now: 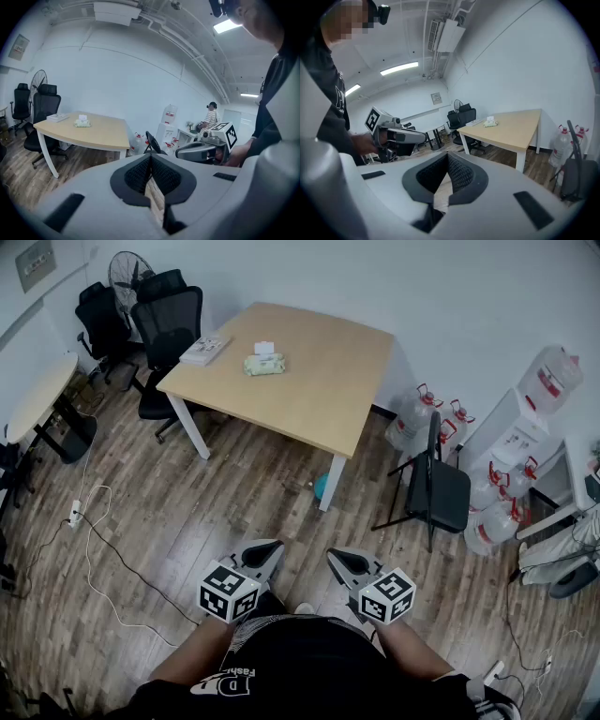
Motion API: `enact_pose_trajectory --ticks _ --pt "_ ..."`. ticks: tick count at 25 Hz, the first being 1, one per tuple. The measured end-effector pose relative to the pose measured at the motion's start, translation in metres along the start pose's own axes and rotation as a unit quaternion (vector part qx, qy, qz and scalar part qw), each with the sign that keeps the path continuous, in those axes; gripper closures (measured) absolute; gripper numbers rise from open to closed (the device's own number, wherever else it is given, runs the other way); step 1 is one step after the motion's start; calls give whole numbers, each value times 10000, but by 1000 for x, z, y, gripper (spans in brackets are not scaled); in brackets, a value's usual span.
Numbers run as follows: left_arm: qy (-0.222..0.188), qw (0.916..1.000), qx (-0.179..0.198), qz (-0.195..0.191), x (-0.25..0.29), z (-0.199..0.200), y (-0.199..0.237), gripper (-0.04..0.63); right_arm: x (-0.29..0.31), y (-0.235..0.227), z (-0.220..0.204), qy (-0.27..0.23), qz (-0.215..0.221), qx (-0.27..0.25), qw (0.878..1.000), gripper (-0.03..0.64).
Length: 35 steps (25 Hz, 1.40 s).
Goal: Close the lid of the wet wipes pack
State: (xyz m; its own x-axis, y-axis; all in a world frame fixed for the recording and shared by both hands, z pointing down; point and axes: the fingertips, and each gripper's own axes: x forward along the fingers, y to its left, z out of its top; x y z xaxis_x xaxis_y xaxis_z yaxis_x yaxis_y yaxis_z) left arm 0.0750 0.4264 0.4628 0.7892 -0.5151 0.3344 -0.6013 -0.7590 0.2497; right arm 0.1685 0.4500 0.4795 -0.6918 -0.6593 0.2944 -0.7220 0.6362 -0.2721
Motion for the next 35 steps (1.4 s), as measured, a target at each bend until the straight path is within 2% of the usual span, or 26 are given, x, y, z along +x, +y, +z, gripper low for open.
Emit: enact_pose_trajectory --ticks 19,35 --pt "-24 10000 -58 -6 11 4 -6 577 -7 -6 6 -176 10 -35 9998 612" --pt "-26 9998 -116 144 22 8 -2 577 -7 -22 6 -147 72 30 9999 612"
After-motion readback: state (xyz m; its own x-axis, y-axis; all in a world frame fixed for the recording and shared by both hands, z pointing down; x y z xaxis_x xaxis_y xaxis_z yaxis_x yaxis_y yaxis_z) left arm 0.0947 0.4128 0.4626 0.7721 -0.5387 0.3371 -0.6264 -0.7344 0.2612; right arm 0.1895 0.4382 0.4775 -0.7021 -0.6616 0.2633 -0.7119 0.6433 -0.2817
